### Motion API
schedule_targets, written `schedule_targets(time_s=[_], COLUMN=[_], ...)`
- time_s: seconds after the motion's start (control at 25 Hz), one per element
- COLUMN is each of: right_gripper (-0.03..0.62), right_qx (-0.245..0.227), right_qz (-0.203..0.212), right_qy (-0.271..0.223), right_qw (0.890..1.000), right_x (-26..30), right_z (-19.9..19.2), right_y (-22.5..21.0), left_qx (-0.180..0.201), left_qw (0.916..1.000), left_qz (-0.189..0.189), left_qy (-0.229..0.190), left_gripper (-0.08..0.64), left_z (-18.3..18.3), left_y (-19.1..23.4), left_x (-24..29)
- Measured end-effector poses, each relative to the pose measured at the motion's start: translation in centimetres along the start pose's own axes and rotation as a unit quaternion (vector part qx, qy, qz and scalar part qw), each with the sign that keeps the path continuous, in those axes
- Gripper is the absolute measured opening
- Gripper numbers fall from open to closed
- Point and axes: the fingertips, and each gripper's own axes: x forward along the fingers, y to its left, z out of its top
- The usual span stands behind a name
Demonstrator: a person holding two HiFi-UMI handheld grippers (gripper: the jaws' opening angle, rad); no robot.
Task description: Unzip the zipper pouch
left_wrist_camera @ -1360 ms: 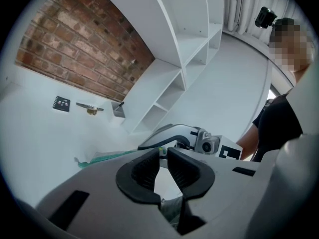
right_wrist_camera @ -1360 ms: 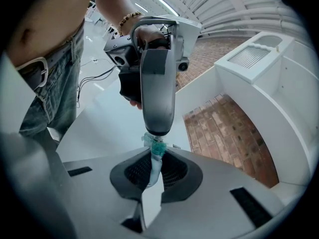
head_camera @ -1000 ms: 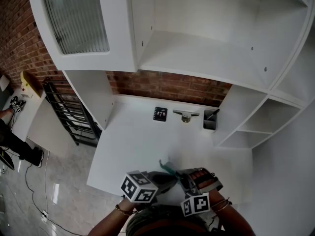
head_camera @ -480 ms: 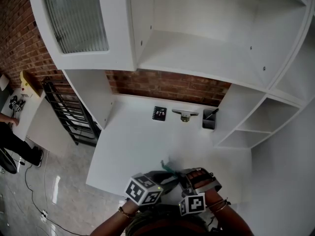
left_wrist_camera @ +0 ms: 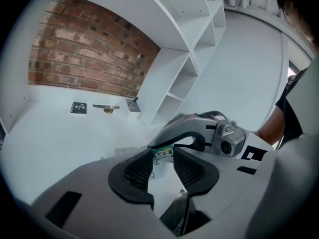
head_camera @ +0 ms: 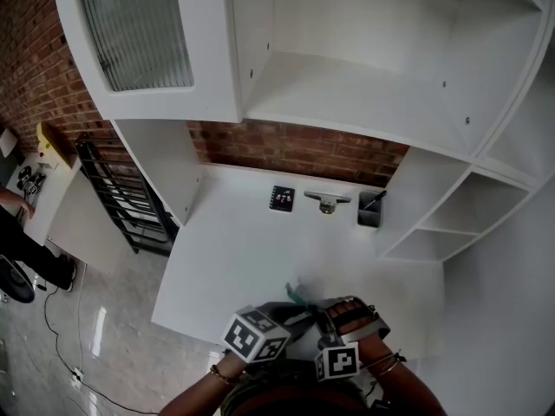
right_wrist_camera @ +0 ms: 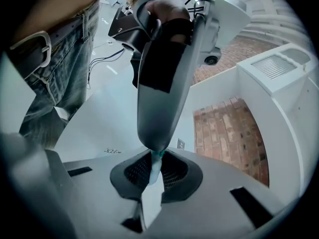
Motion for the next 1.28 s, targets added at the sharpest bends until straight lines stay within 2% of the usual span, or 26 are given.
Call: schedule_targets(time_s=[0.16, 0.28, 0.44, 0.52, 0.56, 0.6, 0.72, 0.92, 1.08, 1.2, 1.28], right_gripper=[0.011, 0.011, 0.011, 0.011, 0.011, 0.011, 0.011, 0.011, 0.011, 0.01, 0.009], right_qx=[0.009, -0.005, 0.0, 0.001, 0.003, 0.004, 0.006, 0.013, 0.008, 0.008, 0.016], right_qz=[-0.003, -0.009, -0.007, -0.005, -0.005, -0.005, -0.003, -0.002, -0.004, -0.007, -0.003], right_qy=[-0.005, 0.006, 0.009, 0.009, 0.007, 0.006, 0.004, -0.002, 0.001, 0.003, -0.001], right_qw=[1.0, 1.0, 1.0, 1.0, 1.0, 1.0, 1.0, 1.0, 1.0, 1.0, 1.0], right_x=[-0.1, 0.1, 0.0, -0.1, -0.2, -0.3, -0.5, -0.6, -0.5, -0.5, -0.5], right_z=[0.2, -0.4, -0.7, -0.7, -0.7, -0.7, -0.6, -0.5, -0.5, -0.5, -0.5], right_y=[-0.1, 0.0, -0.1, -0.1, -0.1, -0.1, -0.2, -0.1, -0.3, -0.7, -0.7], left_qx=[-0.023, -0.025, -0.034, -0.037, -0.036, -0.035, -0.036, -0.033, -0.029, -0.046, -0.072], left_qw=[0.9997, 0.9996, 0.9991, 0.999, 0.9991, 0.9992, 0.9991, 0.9979, 0.9979, 0.9967, 0.9941], left_qz=[-0.004, -0.005, -0.014, -0.014, -0.01, -0.007, -0.015, -0.053, -0.056, -0.063, -0.075], left_qy=[-0.01, -0.011, -0.018, -0.022, -0.021, -0.019, -0.017, -0.015, -0.013, -0.023, -0.032], left_gripper=[0.137, 0.135, 0.132, 0.115, 0.087, 0.024, 0.018, 0.018, 0.015, 0.009, 0.003], left_z=[-0.1, 0.0, 0.1, 0.1, 0.0, -0.1, -0.2, 0.0, 0.0, 0.3, 0.4], left_y=[0.2, 0.2, 0.3, 0.5, 0.7, 0.8, 0.7, -0.1, -0.1, 0.0, 0.2], left_x=[-0.2, -0.4, -0.8, -1.0, -1.1, -1.1, -1.2, -1.0, -0.7, -0.9, -0.9])
